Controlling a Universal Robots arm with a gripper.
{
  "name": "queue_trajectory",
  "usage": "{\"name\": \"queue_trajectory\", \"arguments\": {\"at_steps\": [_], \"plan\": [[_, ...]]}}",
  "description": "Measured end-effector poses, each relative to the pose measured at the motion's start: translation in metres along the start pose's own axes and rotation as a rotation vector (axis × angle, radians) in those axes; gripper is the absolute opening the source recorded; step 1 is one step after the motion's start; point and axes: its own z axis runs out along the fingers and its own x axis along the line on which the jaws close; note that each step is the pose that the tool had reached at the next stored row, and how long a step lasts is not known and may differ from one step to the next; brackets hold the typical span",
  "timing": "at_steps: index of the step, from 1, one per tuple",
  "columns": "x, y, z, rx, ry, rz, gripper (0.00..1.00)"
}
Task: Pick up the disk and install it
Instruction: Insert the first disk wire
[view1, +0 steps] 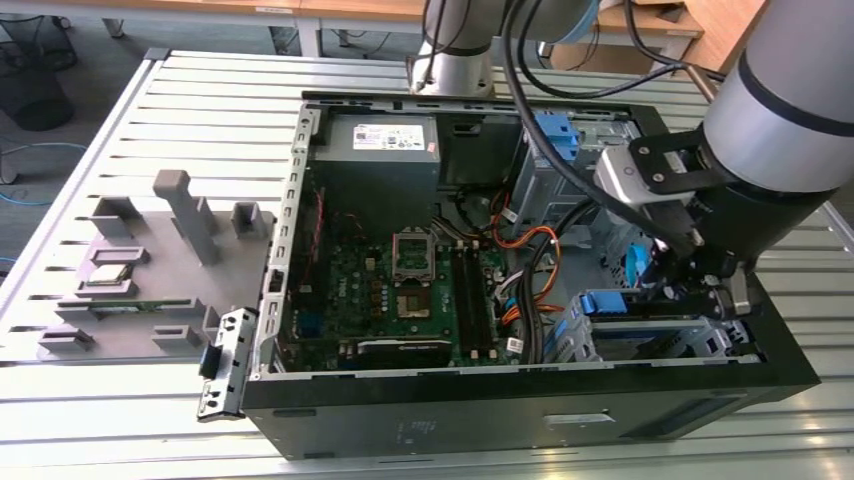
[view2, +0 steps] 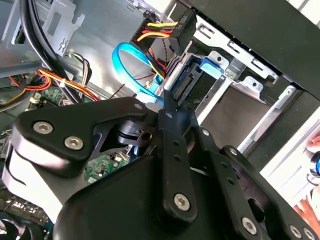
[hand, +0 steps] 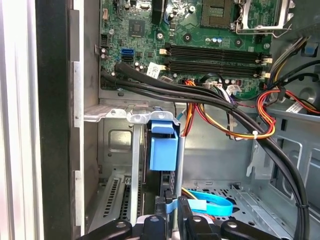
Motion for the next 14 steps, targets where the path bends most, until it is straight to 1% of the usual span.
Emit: {"name": "queue_trajectory", "arguments": {"at_steps": [4,9,11,12,14], "plan": [[-0.0008,-0.0016,-0.0093,0.0000,0.0001,0.000,0.24],[-0.0022,-0.0044,-0.0250,0.0000,0.0001,0.000,0.24],[-0.0026,-0.0053,-0.0302,0.0000,0.0001,0.000,0.24],[-0.0027,-0.0055,-0.0314,0.0000,0.0002,0.000,0.24],[-0.0027,-0.0055,-0.0313,0.0000,0.0000,0.000,0.24]]}}
